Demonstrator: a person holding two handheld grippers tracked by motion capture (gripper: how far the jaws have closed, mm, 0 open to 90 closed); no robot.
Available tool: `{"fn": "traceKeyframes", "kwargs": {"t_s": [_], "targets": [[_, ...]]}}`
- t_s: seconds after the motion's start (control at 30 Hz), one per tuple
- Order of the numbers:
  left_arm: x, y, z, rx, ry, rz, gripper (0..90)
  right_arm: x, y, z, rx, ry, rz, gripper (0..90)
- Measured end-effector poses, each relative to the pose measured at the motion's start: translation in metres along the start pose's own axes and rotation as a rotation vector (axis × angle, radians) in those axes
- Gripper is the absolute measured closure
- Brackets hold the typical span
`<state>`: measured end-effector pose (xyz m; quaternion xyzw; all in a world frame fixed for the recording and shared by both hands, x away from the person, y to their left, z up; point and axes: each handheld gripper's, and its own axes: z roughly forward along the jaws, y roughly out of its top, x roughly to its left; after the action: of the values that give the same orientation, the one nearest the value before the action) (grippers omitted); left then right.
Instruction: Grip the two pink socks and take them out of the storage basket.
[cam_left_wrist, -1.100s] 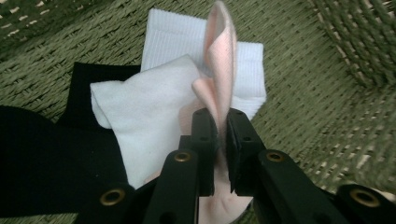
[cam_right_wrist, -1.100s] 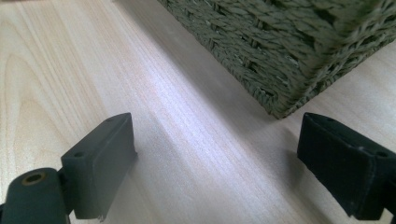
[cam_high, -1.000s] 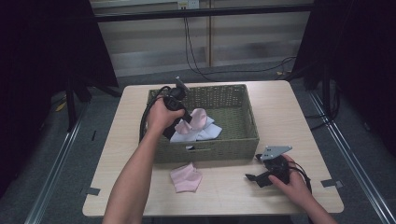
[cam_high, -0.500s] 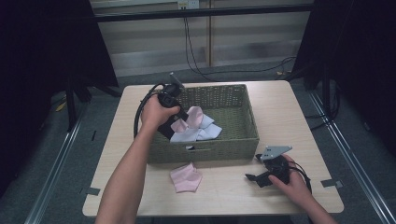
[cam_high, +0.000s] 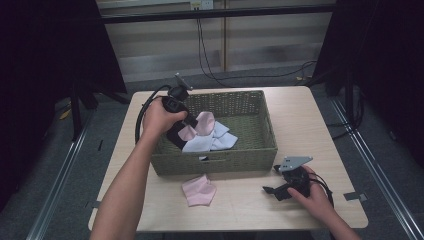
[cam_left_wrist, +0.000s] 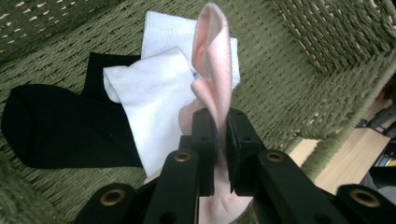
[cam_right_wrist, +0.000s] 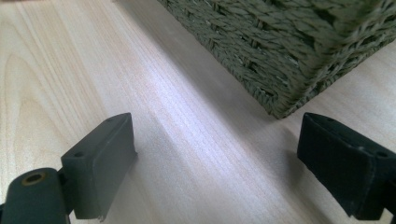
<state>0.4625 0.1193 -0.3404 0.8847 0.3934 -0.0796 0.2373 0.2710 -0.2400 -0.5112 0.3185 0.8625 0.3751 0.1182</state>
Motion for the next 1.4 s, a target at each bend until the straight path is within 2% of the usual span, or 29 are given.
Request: {"fn": "traceKeyframes", "kwargs": {"t_s": [0.17,0.73,1.4], "targets": [[-0.006,-0.001,-0.007,-0.012,-0.031,0.018,82.7,0.0,0.0,0.0,0.0,0.0,0.0,10.6],[-0.017,-0.008,-0.029,-0.026,-0.03,0.06,82.7,0.0,0.0,0.0,0.0,0.0,0.0,10.6],[-0.027,-0.019,-0.038,-0.022,-0.045,0.087,82.7,0.0,0.0,0.0,-0.001,-0.001,-0.001,10.6]]}}
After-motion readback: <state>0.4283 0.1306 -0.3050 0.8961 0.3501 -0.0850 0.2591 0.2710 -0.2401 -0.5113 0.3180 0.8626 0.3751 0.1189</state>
